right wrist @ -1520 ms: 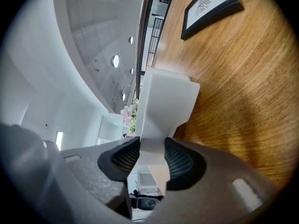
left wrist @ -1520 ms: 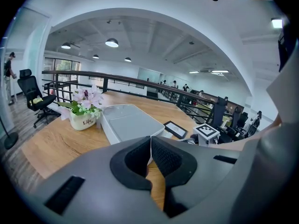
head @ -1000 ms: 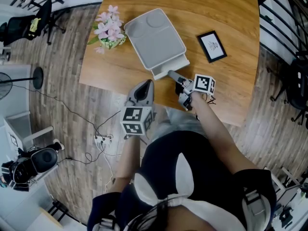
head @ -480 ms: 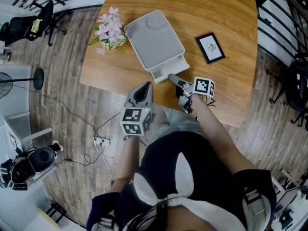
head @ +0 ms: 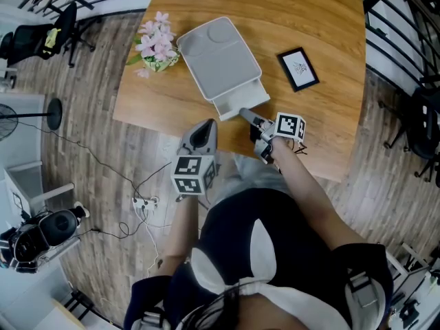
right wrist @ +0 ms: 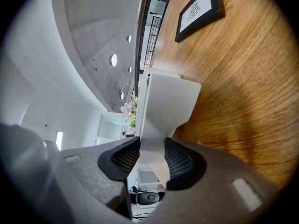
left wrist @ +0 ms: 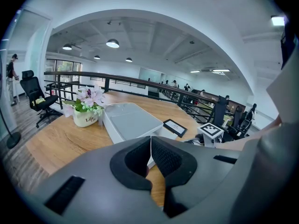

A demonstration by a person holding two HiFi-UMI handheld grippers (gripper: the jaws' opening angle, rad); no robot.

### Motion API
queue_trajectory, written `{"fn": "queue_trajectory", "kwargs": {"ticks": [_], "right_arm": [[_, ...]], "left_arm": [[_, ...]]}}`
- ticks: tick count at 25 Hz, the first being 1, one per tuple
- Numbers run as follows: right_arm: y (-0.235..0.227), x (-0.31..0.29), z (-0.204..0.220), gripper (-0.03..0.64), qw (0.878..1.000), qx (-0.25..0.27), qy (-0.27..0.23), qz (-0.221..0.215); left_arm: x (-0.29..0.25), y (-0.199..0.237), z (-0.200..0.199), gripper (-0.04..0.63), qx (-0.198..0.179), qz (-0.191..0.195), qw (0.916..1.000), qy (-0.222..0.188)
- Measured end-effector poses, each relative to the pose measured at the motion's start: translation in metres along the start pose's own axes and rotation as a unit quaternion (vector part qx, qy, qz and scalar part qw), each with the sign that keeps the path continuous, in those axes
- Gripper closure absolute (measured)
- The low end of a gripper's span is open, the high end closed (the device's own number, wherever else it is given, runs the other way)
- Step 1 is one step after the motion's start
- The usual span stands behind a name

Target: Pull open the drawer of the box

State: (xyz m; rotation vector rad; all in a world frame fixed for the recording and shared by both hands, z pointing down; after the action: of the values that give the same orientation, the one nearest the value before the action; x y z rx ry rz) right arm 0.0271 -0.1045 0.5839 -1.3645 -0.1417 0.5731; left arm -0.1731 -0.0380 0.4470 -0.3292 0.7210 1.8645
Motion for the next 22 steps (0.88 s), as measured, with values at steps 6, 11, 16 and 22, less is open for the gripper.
{"fn": "queue_trajectory", "kwargs": {"ticks": [6,11,16,22], "right_arm": [[-0.003,0.003,0.005,0.453,1.0,0.005,0.001,-0.006],[-0.003,0.008,0.008,0.453,1.0,0.006,0.0,-0.006],[-0.002,0.013,0.011,0.453,1.0,-0.002,-0.001,0.002],[-0.002,0.021,0.015,0.453,1.0,-0.001,-0.001,0.001]], "left_arm": [[0.003,-0.001,0.004,0.574,-0.001,0.001,1.0,0.003],[0.007,0.0,0.007,0.575,0.0,-0.004,1.0,-0.002],[0.009,-0.002,0.009,0.574,0.002,-0.004,1.0,-0.003],[0.01,-0.007,0.012,0.574,0.0,-0.002,1.0,-0.004]]}}
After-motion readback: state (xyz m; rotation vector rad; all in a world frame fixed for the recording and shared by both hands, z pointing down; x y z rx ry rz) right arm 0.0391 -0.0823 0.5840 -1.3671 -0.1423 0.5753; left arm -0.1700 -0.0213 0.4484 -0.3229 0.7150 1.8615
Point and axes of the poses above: the fingertips, and each gripper's own axes: x backward along the fingers, y to its left, z out of its underside, the point moved 9 cm from there along x, backward along the fingers, and after that the axes turned 8 degrees about x, right-handed, at the moved point
